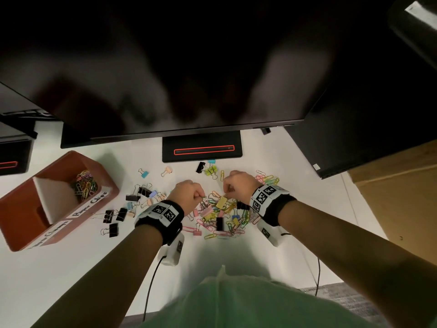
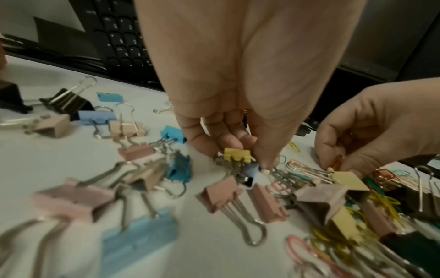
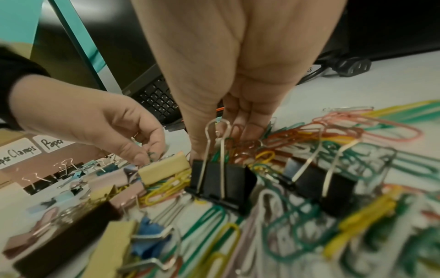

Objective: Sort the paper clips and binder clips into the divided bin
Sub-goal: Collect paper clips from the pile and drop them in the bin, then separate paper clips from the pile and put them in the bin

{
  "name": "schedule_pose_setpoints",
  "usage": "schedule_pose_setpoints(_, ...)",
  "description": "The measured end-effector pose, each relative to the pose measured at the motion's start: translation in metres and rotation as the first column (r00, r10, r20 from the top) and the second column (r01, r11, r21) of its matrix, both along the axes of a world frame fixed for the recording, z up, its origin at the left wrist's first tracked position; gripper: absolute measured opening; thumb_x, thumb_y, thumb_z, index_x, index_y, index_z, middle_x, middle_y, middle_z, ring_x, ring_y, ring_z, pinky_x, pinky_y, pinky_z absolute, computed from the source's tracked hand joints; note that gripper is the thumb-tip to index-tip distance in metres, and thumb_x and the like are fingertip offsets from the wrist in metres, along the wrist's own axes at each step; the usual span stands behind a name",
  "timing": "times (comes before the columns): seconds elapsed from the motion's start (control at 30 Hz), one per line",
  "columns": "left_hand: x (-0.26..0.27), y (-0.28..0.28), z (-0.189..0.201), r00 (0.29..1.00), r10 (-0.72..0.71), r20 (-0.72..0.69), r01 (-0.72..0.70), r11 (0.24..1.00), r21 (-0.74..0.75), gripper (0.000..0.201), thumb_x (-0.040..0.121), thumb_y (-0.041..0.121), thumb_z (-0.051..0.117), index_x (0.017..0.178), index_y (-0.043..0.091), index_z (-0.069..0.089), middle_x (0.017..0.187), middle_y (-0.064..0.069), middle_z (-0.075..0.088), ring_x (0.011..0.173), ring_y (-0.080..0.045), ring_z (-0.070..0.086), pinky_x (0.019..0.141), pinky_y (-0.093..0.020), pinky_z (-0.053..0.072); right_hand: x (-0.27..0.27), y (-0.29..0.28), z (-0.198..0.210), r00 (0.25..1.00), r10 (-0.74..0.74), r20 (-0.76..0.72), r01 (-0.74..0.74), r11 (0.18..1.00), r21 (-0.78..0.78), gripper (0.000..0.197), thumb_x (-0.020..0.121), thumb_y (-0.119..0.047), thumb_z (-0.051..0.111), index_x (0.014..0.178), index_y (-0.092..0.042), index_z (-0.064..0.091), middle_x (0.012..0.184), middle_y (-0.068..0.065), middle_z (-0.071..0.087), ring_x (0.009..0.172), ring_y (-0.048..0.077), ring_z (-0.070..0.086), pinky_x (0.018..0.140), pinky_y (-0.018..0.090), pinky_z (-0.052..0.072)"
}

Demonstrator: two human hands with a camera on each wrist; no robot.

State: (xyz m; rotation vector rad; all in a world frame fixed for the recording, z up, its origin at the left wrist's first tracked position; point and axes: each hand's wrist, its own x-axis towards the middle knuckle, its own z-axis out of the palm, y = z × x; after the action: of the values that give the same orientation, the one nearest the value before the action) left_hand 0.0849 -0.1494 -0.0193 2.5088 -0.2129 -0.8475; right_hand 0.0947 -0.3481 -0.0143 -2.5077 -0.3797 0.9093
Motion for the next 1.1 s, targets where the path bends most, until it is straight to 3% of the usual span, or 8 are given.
schedule_pose_setpoints(0.1,-0.005,0.005,0.003,0.996,0.073,0.059,-0.07,0.996,-0.055,0.008,0.086,0.01,0.061,0.091,0.011,0.068,0.094,0.0,0.05,0.081,-0.015,0.056,0.084,-0.027,0.05,0.001,-0.003,0.001,1.0,-0.024,-0.003,0.024,0.999,0.022,0.016,0.081,-0.016,0.069,0.094,-0.008,0.067,0.095,0.003,0.045,0.089,0.022,0.053,0.079,0.026,0.042)
schedule_pose_setpoints(0.23,-0.016,0.016,0.018,0.984,0.122,0.126,-0.1,0.981,-0.169,0.005,0.083,0.012,0.066,0.087,0.011,0.068,0.085,0.006,0.05,0.071,-0.007,0.053,0.068,-0.011,0.039,0.005,-0.014,0.004,0.996,-0.08,0.049,0.077,0.994,0.074,0.015,0.081,-0.018,0.07,0.091,-0.007,0.069,0.093,0.0,0.044,0.081,0.015,0.049,0.078,0.025,0.042)
schedule_pose_setpoints(0.33,-0.03,0.026,0.024,0.998,0.0,0.069,0.012,0.982,-0.187,0.007,0.079,0.018,0.071,0.085,0.016,0.067,0.077,0.011,0.054,0.068,-0.002,0.052,0.067,-0.018,0.044,0.006,-0.021,0.003,0.993,-0.079,0.086,0.073,0.994,0.08,0.012,0.08,-0.021,0.07,0.088,-0.011,0.068,0.094,-0.004,0.045,0.081,0.013,0.049,0.077,0.026,0.044)
schedule_pose_setpoints(0.47,-0.049,0.033,0.015,0.993,-0.119,0.011,0.12,0.982,-0.146,0.016,0.077,0.024,0.073,0.093,0.02,0.069,0.079,0.01,0.058,0.074,-0.004,0.053,0.073,-0.024,0.045,0.003,-0.028,0.003,0.993,-0.073,0.094,0.067,0.996,0.066,0.012,0.084,-0.023,0.067,0.09,-0.013,0.066,0.096,-0.004,0.05,0.084,0.015,0.05,0.078,0.027,0.044)
schedule_pose_setpoints(0.6,-0.062,0.029,0.007,0.974,-0.212,0.075,0.216,0.975,-0.057,0.03,0.08,0.034,0.068,0.109,0.024,0.065,0.083,0.009,0.061,0.086,-0.012,0.054,0.082,-0.029,0.044,-0.002,-0.03,0.005,0.994,-0.011,0.109,0.005,0.999,0.051,0.014,0.087,-0.02,0.061,0.099,-0.014,0.068,0.109,0.003,0.058,0.096,0.02,0.056,0.082,0.028,0.046)
schedule_pose_setpoints(0.73,-0.066,0.02,0.002,0.961,-0.206,0.186,0.209,0.978,0.007,0.026,0.085,0.028,0.062,0.11,0.022,0.063,0.092,0.0,0.065,0.089,-0.02,0.057,0.078,-0.028,0.041,-0.003,-0.031,0.009,0.99,0.101,0.097,-0.1,0.995,-0.017,0.024,0.089,-0.017,0.057,0.111,-0.02,0.065,0.12,0.0,0.055,0.108,0.021,0.052,0.092,0.034,0.046)
schedule_pose_setpoints(0.83,-0.063,0.012,0.0,0.965,-0.166,0.202,0.16,0.986,0.046,0.021,0.085,0.03,0.061,0.105,0.024,0.062,0.09,0.003,0.065,0.097,-0.018,0.058,0.083,-0.03,0.041,-0.004,-0.03,0.01,0.976,0.192,0.102,-0.184,0.98,-0.081,0.031,0.088,-0.01,0.055,0.116,-0.021,0.062,0.121,0.003,0.053,0.11,0.023,0.05,0.095,0.038,0.046)
schedule_pose_setpoints(1.1,-0.057,0.0,-0.002,0.97,-0.191,0.151,0.17,0.976,0.139,0.01,0.084,0.03,0.061,0.091,0.024,0.065,0.096,0.006,0.058,0.094,-0.015,0.052,0.085,-0.033,0.042,0.0,-0.022,0.01,0.966,0.236,0.101,-0.221,0.965,-0.144,0.022,0.084,-0.025,0.066,0.103,-0.015,0.068,0.112,0.007,0.054,0.106,0.024,0.051,0.088,0.033,0.044)
